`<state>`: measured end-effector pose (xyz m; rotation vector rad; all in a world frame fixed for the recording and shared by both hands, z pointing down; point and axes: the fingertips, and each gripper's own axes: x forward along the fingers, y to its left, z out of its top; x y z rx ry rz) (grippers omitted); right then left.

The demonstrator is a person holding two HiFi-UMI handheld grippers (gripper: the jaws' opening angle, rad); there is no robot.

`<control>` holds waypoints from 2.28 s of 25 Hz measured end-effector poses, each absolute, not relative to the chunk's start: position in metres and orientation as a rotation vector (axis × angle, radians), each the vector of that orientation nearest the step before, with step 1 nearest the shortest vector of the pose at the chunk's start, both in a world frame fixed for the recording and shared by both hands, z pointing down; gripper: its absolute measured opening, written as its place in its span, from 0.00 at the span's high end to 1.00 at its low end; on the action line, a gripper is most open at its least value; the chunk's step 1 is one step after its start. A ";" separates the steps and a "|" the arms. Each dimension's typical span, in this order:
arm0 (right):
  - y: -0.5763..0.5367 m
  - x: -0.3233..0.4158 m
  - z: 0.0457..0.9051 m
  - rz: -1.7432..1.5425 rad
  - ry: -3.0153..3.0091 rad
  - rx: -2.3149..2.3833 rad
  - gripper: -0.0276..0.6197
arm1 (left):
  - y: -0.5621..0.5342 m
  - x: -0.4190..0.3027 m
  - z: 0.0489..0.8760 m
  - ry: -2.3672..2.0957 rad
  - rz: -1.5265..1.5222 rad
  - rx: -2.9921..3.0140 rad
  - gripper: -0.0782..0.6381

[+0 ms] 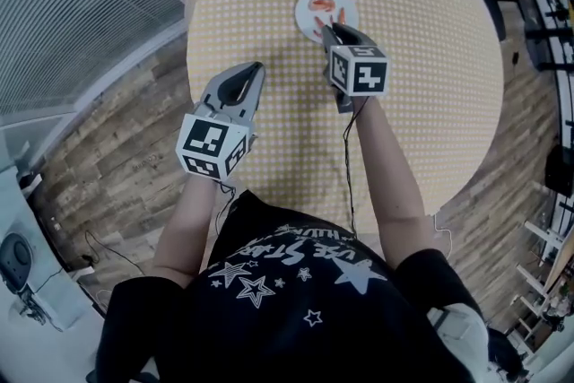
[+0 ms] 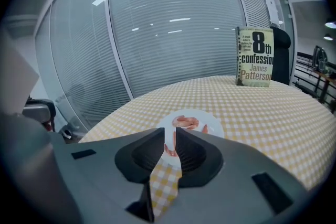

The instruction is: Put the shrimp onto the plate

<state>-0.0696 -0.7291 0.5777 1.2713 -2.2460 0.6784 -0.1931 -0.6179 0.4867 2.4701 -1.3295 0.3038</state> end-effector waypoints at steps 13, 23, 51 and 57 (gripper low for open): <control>-0.645 -0.067 0.492 0.625 -2.363 1.437 0.87 | -0.560 -0.193 0.442 -1.268 0.233 2.580 0.88; -0.561 -0.061 0.469 0.636 -2.424 1.467 0.87 | -0.524 -0.182 0.454 -1.158 0.205 2.604 0.88; -0.400 0.008 0.435 0.715 -2.670 1.320 0.87 | -0.372 -0.097 0.424 -1.268 0.207 2.604 0.88; -0.361 0.018 0.405 0.652 -2.761 1.287 0.87 | -0.328 -0.091 0.400 -1.355 0.166 2.621 0.88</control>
